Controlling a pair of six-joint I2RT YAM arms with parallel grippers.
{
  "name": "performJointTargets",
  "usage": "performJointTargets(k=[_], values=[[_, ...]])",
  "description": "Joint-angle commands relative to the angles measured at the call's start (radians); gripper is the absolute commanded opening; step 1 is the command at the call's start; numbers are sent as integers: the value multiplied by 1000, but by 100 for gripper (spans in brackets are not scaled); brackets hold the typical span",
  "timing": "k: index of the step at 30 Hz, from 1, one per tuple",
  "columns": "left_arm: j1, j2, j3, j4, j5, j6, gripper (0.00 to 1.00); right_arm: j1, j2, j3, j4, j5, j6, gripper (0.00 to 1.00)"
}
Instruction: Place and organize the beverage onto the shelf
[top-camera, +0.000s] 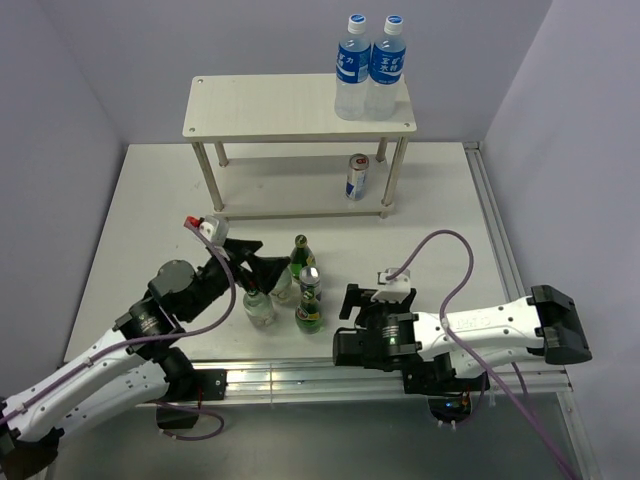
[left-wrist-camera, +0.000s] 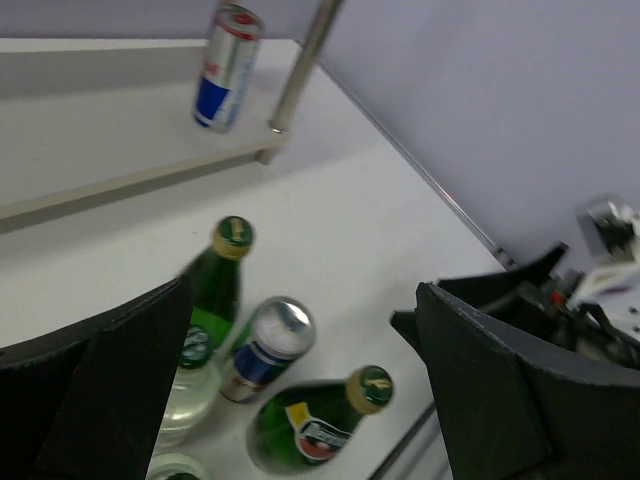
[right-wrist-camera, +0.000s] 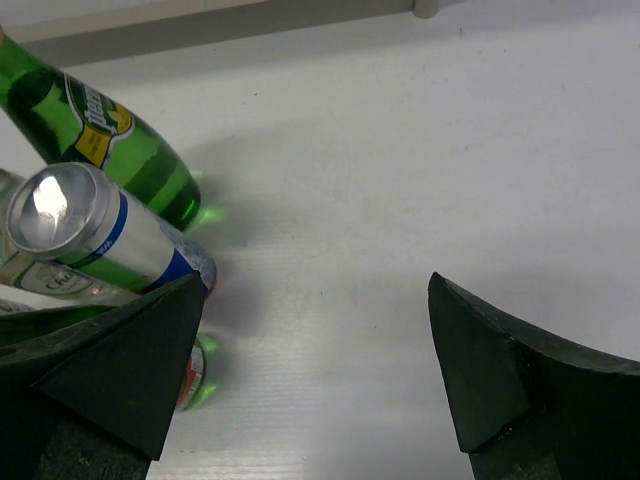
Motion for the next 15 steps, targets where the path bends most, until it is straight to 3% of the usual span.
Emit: performJointTargets(k=[1, 5, 11, 15], values=[[-97, 13, 59, 10, 25, 22, 99, 8, -83, -29, -57, 71, 106, 100], [-249, 48, 47, 9, -113, 14, 99, 6, -204, -80, -83, 78, 129, 100], [-533, 224, 59, -34, -499, -56, 99, 5, -299, -119, -145, 90, 165, 100], [-600, 281, 62, -54, -630, -121, 99, 5, -301, -117, -176, 87, 206, 100]])
